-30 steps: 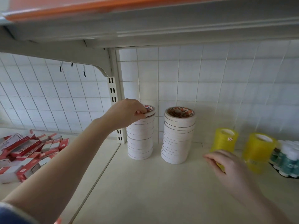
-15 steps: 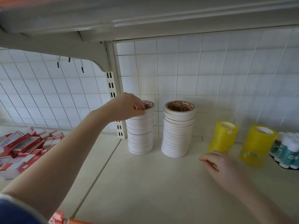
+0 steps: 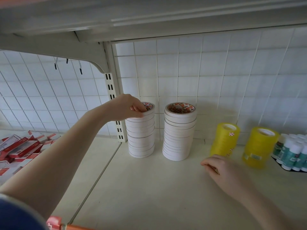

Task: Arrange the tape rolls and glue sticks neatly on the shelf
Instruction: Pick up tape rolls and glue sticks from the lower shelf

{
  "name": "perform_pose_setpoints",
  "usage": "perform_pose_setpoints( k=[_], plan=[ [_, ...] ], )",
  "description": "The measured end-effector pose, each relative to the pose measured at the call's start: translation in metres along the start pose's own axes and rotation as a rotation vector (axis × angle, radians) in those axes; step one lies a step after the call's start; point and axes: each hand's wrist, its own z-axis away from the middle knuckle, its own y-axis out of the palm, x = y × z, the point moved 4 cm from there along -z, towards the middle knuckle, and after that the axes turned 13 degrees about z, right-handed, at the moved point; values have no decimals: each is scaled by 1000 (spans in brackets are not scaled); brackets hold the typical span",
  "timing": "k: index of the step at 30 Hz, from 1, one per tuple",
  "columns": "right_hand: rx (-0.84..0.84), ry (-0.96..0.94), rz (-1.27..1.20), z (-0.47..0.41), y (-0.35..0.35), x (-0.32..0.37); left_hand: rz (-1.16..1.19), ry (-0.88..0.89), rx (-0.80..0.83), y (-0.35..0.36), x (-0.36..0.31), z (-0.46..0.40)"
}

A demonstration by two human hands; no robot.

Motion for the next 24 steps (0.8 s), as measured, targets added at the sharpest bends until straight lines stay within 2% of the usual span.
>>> perform_pose_setpoints(
  k=[13, 20, 24],
  plan=[
    [45, -13, -1, -2, 0, 2, -68, 5, -33, 5, -2, 1],
    [101, -33, 15, 1, -4, 5, -71, -30, 20, 4, -3, -1],
    [126, -23, 51, 1, -5, 5, -87, -41, -24, 5, -8, 4]
  ],
)
